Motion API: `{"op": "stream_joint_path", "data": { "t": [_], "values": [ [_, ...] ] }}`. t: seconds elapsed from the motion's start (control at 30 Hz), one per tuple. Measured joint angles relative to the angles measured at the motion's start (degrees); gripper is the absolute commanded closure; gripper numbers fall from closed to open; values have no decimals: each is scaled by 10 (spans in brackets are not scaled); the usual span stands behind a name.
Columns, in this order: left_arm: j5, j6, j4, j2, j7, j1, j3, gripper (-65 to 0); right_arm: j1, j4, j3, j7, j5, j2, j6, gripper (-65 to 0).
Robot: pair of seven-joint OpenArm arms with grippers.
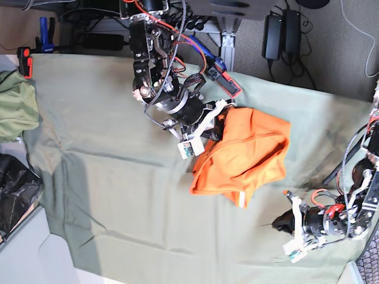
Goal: Fold the T-shirt properly
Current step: 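Grasp the bundle's edge with the left gripper and fold it over, then open both grippers and lift them off the folded shirt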
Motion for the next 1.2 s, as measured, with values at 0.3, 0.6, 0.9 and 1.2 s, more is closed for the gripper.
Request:
{"op": "stream_joint_path", "data": {
  "t": [0.3, 0.6, 0.9, 1.2],
  "values": [
    [-68, -4, 378, -106, 58, 193, 3, 0, 1, 0, 0, 12, -23, 0, 0, 0],
    [33, -4, 379, -36, 6, 239, 2, 0, 1, 0, 0, 10, -23, 0, 0, 0],
    [115, -4, 225, -24, -109, 182, 1, 0, 0, 0, 0, 9, -22, 0, 0, 0],
    [177, -3, 81, 32, -144, 137, 1, 0, 0, 0, 0, 9, -20, 0, 0, 0]
  ]
}}
